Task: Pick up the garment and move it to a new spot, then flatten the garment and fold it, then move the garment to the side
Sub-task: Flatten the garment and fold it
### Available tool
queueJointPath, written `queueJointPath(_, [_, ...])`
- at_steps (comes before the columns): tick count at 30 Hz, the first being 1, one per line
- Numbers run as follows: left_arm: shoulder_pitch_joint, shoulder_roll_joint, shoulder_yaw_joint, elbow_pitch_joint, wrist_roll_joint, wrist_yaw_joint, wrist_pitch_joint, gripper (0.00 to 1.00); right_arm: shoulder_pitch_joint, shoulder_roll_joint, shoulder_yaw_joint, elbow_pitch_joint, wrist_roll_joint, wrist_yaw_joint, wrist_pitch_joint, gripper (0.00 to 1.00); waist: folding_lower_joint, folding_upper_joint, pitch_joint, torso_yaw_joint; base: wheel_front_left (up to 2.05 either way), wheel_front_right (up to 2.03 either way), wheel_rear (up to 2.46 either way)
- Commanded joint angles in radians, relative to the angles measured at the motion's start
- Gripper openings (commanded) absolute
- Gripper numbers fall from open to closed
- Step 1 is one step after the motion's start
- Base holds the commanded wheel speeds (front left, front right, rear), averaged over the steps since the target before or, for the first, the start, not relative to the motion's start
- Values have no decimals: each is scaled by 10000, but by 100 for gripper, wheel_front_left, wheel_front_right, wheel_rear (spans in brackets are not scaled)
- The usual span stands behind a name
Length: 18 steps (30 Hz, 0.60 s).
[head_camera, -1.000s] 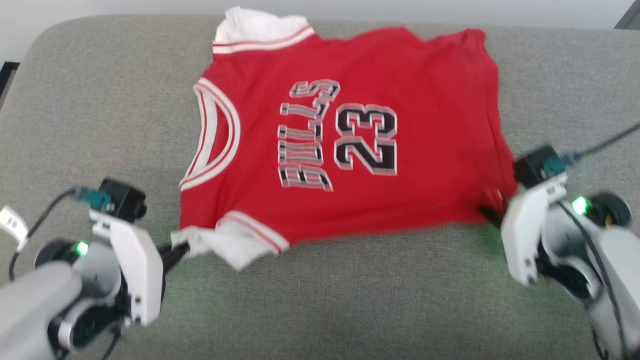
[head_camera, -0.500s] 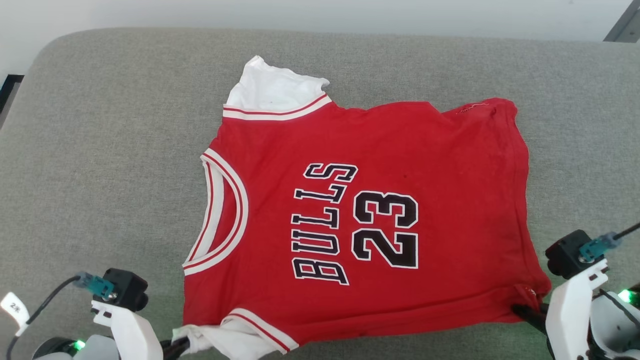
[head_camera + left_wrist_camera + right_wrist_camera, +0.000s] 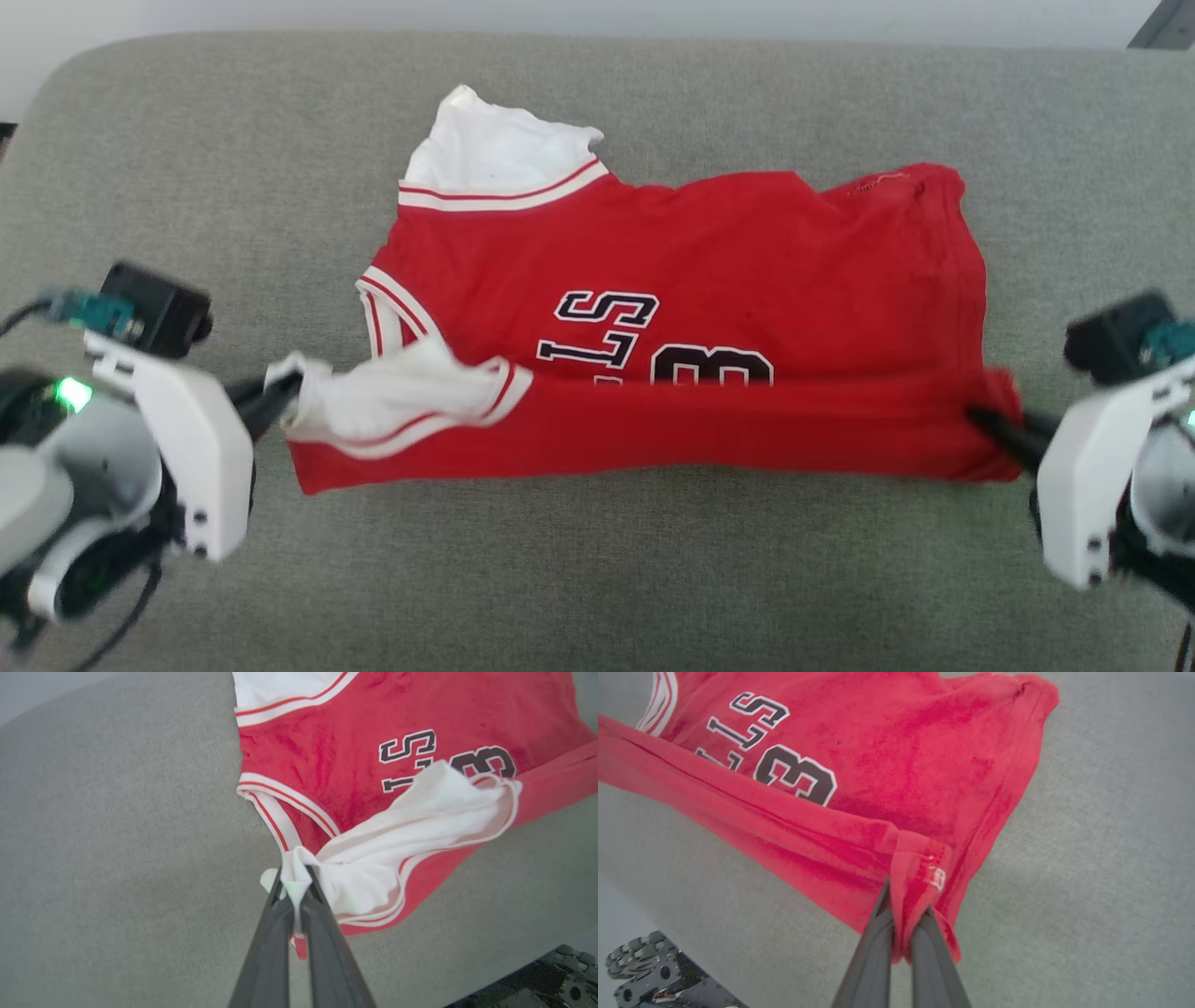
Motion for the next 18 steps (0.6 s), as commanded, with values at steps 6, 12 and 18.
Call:
queueJointPath(6, [-1360, -1435, 85, 2325, 617, -1151, 227, 0, -1897, 263, 364, 1494, -818, -23, -956, 0, 0, -1, 492, -119, 0, 0, 0])
queueJointPath(12, [-1937, -2698, -56, 4455, 571, -2050, 321, 0, -3067, 504, 880, 2948, -1168, -23, -1531, 0, 0, -1, 806, -226, 0, 0, 0])
queueJointPath(18, [-2264, -3880, -104, 6938, 157, -2876, 610, 0, -4080, 767, 1534, 4669, -1285, -23, -2166, 0, 0, -1, 1119, -372, 0, 0, 0])
